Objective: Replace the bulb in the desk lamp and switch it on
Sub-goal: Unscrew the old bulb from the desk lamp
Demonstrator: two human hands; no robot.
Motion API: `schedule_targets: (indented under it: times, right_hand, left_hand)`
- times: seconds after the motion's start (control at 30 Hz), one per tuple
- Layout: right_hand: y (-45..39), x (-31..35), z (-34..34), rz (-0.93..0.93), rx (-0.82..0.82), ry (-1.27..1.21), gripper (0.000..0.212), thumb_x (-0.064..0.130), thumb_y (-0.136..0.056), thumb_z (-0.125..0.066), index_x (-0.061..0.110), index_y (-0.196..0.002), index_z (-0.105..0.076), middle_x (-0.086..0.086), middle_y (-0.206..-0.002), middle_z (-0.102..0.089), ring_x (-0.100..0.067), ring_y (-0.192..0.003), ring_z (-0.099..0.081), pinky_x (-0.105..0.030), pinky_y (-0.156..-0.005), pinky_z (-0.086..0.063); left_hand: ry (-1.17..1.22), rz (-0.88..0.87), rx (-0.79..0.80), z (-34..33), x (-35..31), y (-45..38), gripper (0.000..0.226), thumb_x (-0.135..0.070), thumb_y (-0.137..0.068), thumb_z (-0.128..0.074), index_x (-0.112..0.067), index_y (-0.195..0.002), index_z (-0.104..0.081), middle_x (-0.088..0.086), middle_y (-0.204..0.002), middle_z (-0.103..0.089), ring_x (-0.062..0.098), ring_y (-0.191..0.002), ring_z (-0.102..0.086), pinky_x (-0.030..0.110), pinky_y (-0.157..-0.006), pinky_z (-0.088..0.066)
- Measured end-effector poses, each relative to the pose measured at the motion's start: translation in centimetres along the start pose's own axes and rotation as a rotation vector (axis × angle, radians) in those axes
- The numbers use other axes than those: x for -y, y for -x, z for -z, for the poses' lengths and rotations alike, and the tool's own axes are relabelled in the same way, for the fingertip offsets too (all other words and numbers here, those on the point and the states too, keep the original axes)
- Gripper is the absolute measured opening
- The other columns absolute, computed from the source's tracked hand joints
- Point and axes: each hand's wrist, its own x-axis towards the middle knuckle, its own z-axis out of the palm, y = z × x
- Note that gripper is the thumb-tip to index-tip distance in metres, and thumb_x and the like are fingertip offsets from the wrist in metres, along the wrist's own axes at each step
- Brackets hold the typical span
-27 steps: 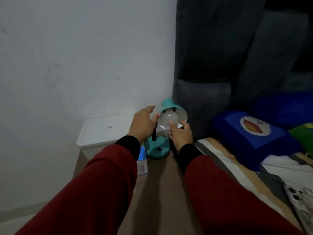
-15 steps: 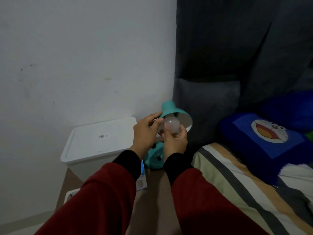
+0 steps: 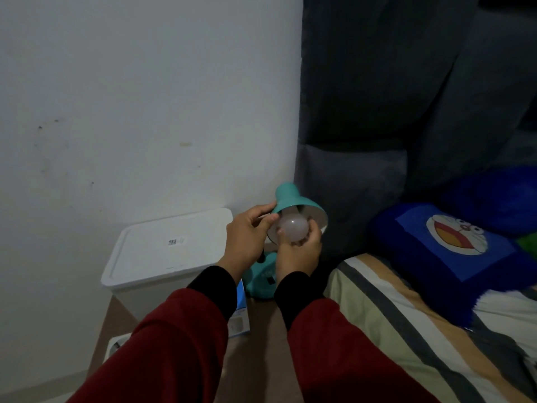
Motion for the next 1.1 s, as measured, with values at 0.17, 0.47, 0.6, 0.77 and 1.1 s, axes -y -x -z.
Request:
schedule_targets:
  times: [0.17, 0.47, 0.6, 0.77, 1.1]
  right_hand:
    - [-0.09, -0.2, 0.0, -0.009, -0.034, -0.008, 0.065, 0.021, -0.074, -0.077, 0.018, -0.132, -0.048, -0.01, -0.13, -0.055, -0.024, -0.109, -0.061, -0.033, -0.091, -0.053]
    - [0.03, 0.35, 0.1, 0.022, -0.005, -0.001, 0.066, 0.022, -0.078, -0.071, 0.026, -0.137, -0.041, -0.009, -0.138, -0.048, -0.025, -0.121, -0.054, -0.039, -0.1, -0.05]
    - [0.09, 0.33, -0.08, -0.037, -0.029, -0.087, 0.074, 0.031, -0.077, -0.073, 0.023, -0.14, -0.036, -0.01, -0.139, -0.05, -0.023, -0.119, -0.057, -0.032, -0.096, -0.051]
    - [0.01, 0.58, 0.07, 0.003, -0.04, -0.087, 0.065, 0.012, -0.078, -0.071, 0.025, -0.135, -0.043, -0.012, -0.135, -0.049, -0.025, -0.116, -0.056, -0.028, -0.09, -0.05]
    - [-0.21, 0.19, 0.06, -0.06, -0.001, -0.155, 0.078, 0.013, -0.077, -0.075, 0.02, -0.143, -0.033, -0.012, -0.141, -0.046, -0.025, -0.123, -0.054, -0.035, -0.099, -0.05]
  left_hand:
    - [-0.009, -0.003, 0.001, 0.06, 0.03, -0.13, 0.03, -0.022, -0.09, -0.06, -0.022, -0.119, -0.065, 0.001, -0.116, -0.069, 0.001, -0.094, -0.056, -0.012, -0.059, -0.037]
    - [-0.022, -0.018, 0.03, 0.12, 0.14, -0.41, 0.029, -0.022, -0.09, -0.06, -0.022, -0.119, -0.065, 0.001, -0.116, -0.069, -0.011, -0.072, -0.058, -0.01, -0.055, -0.039]
    - [-0.015, -0.017, 0.031, 0.21, 0.08, -0.45, 0.029, -0.021, -0.09, -0.06, -0.022, -0.119, -0.065, 0.001, -0.117, -0.069, 0.0, -0.087, -0.057, -0.011, -0.061, -0.039]
    - [-0.01, -0.026, 0.032, 0.28, 0.06, -0.5, 0.029, -0.021, -0.09, -0.061, -0.021, -0.119, -0.065, 0.0, -0.117, -0.069, 0.002, -0.096, -0.057, -0.013, -0.067, -0.036]
    - [-0.018, -0.027, 0.039, 0.23, 0.07, -0.56, 0.03, -0.021, -0.09, -0.061, -0.021, -0.119, -0.065, 0.0, -0.117, -0.069, 0.002, -0.096, -0.056, -0.014, -0.065, -0.035]
